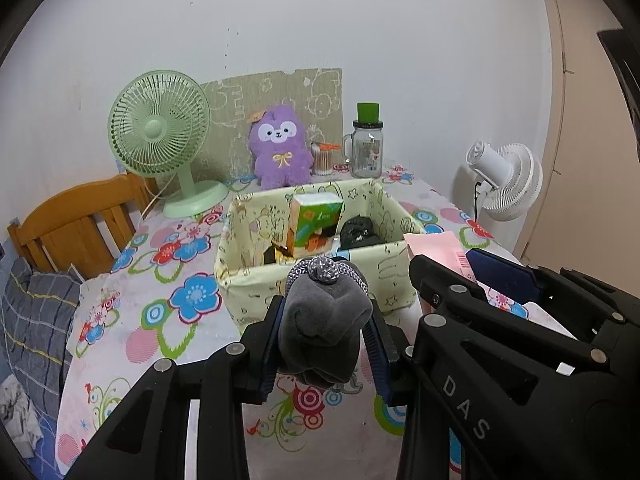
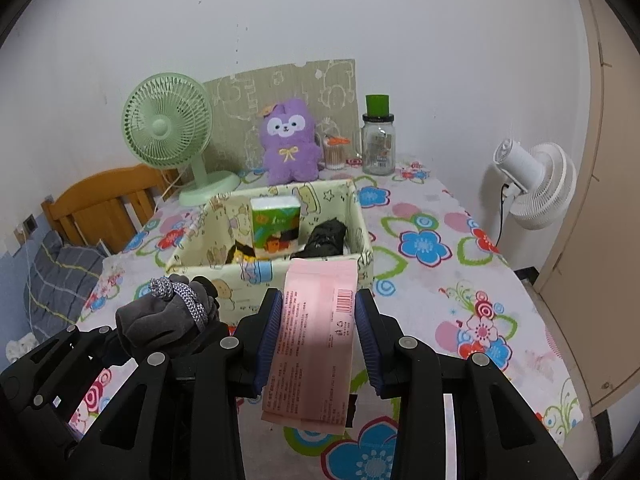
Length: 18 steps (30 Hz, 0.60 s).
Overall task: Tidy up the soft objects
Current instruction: 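Lift the grey sock and pink receipt and carry both over the fabric box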
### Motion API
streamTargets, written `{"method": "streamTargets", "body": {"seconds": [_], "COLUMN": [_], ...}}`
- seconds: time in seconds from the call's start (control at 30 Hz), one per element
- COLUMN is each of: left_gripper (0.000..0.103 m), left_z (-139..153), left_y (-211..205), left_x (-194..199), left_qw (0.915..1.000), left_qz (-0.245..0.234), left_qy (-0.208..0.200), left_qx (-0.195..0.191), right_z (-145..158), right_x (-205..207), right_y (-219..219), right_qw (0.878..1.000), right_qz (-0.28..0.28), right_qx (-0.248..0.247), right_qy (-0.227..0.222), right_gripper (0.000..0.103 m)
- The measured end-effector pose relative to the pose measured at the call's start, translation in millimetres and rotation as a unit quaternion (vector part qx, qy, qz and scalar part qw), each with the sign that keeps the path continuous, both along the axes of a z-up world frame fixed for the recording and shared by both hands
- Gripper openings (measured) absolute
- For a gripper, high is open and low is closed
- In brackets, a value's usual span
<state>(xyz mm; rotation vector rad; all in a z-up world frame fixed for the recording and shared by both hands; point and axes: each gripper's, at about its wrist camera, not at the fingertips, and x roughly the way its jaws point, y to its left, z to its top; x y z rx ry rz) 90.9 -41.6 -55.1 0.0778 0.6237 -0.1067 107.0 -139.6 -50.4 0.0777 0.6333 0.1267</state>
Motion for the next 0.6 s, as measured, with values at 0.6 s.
{"method": "streamTargets", "body": {"seconds": [0.6], "left_gripper": [0.038], "left_z": [16], "left_y": [4], "left_x": [12], "left_qw": [0.9996], "left_qz": [0.013], "left_qy": [-0.021], "left_qx": [-0.012], "right_z": [20], "right_x": [13], "right_y": [3], "right_qw": [1.000], "right_qz": [0.013], "right_qx": [-0.002], "right_qy": [-0.019], "right_gripper": [0.040]}}
